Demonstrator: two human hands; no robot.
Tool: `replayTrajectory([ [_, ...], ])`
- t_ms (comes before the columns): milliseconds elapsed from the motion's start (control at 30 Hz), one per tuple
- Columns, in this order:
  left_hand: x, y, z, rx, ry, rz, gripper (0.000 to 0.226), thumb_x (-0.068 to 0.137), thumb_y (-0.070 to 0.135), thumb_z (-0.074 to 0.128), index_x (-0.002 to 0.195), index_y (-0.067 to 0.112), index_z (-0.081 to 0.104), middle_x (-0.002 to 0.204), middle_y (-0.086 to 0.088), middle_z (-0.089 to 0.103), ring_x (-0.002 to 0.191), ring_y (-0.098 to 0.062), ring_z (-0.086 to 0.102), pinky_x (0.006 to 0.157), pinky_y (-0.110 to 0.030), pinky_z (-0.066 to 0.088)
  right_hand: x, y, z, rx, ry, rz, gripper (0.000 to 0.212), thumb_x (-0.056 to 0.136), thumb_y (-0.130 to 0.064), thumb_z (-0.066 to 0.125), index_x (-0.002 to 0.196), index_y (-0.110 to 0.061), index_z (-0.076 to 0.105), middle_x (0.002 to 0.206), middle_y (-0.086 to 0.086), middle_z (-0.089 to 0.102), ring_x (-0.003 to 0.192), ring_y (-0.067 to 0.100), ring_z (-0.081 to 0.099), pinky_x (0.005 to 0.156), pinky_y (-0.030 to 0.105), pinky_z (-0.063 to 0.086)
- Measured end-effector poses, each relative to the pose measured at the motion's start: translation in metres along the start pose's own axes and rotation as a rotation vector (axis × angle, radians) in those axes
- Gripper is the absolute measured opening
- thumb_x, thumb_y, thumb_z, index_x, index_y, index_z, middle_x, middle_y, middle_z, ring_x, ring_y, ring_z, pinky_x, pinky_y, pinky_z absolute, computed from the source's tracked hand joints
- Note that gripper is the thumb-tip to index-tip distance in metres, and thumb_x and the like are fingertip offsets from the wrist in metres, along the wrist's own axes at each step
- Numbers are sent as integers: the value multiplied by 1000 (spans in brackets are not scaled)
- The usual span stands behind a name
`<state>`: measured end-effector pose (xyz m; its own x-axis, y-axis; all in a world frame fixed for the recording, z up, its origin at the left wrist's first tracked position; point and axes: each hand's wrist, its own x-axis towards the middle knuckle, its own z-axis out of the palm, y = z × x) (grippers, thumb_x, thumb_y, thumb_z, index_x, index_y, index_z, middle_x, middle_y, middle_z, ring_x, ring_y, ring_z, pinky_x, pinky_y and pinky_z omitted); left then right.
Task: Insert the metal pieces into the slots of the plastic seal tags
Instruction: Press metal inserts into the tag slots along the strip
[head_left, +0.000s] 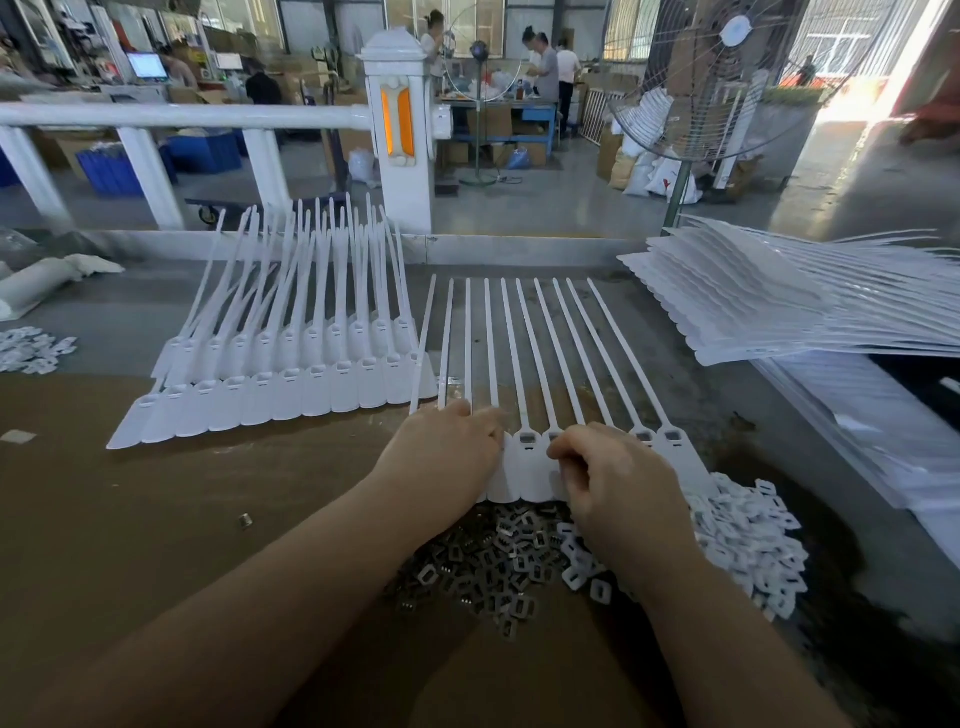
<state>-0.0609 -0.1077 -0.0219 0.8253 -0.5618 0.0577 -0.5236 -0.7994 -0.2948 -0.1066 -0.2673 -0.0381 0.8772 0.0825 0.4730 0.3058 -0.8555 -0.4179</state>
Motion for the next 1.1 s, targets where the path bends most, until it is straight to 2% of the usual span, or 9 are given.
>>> replayTrajectory([
  [200, 5, 11, -11, 149, -53, 59, 30, 92, 12, 51, 121, 8, 57, 119, -6, 47, 102, -25, 50, 86, -37, 40, 0, -1, 0, 0, 2, -4, 11, 81, -3, 62, 88, -10, 68, 88, 2, 69, 82, 20, 62, 71, 33, 49],
  [300, 2, 7, -5, 37, -56, -31, 35, 89, 6, 52, 125, 9, 51, 121, -7, 49, 105, -26, 52, 83, -36, 45, -1, 0, -1, 10, 14, -5, 13, 80, -2, 61, 87, -10, 68, 88, 1, 69, 81, 21, 62, 70, 34, 50],
  [467, -7, -4, 5, -112, 33, -57, 52, 90, 8, 51, 138, 26, 41, 130, 5, 47, 113, -19, 53, 85, -34, 50, 0, -1, -1, 19, 27, -3, 14, 80, -3, 61, 89, -10, 69, 90, 3, 70, 84, 23, 63, 72, 37, 51],
  [600, -9, -4, 7, -185, 99, -78, 52, 90, 9, 51, 137, 30, 43, 133, 10, 46, 117, -16, 51, 89, -32, 48, -1, -1, -2, 33, 69, -9, 14, 81, 0, 61, 88, -8, 70, 87, 3, 70, 81, 22, 64, 72, 39, 52],
  [767, -13, -6, 8, -233, 154, -109, 49, 93, 9, 45, 135, 35, 45, 131, 13, 48, 116, -12, 51, 86, -28, 47, -1, 1, -8, 37, 220, 7, 15, 79, 4, 65, 80, -10, 70, 73, -1, 68, 66, 17, 60, 70, 36, 50],
  [900, -17, -9, 9, -265, 147, -132, 50, 91, 10, 48, 133, 37, 46, 129, 16, 49, 114, -10, 50, 87, -28, 48, -1, 5, -9, 60, 229, 67, 14, 81, 1, 64, 82, -11, 70, 76, -2, 69, 67, 12, 57, 78, 39, 49],
  [1000, -19, -11, 10, -318, 151, -143, 51, 90, 9, 47, 134, 36, 47, 130, 15, 48, 116, -11, 48, 92, -27, 44, -1, 4, -10, 61, 234, 78, 13, 80, 1, 65, 82, -11, 71, 77, -2, 69, 67, 7, 50, 79, 37, 48],
  [1100, -22, -5, 10, -393, 205, -136, 45, 93, 13, 45, 133, 33, 49, 128, 14, 51, 118, -10, 43, 99, -24, 31, -2, 3, -10, 54, 224, 85, 13, 81, 0, 65, 84, -11, 71, 78, -2, 69, 68, 8, 52, 80, 39, 49],
])
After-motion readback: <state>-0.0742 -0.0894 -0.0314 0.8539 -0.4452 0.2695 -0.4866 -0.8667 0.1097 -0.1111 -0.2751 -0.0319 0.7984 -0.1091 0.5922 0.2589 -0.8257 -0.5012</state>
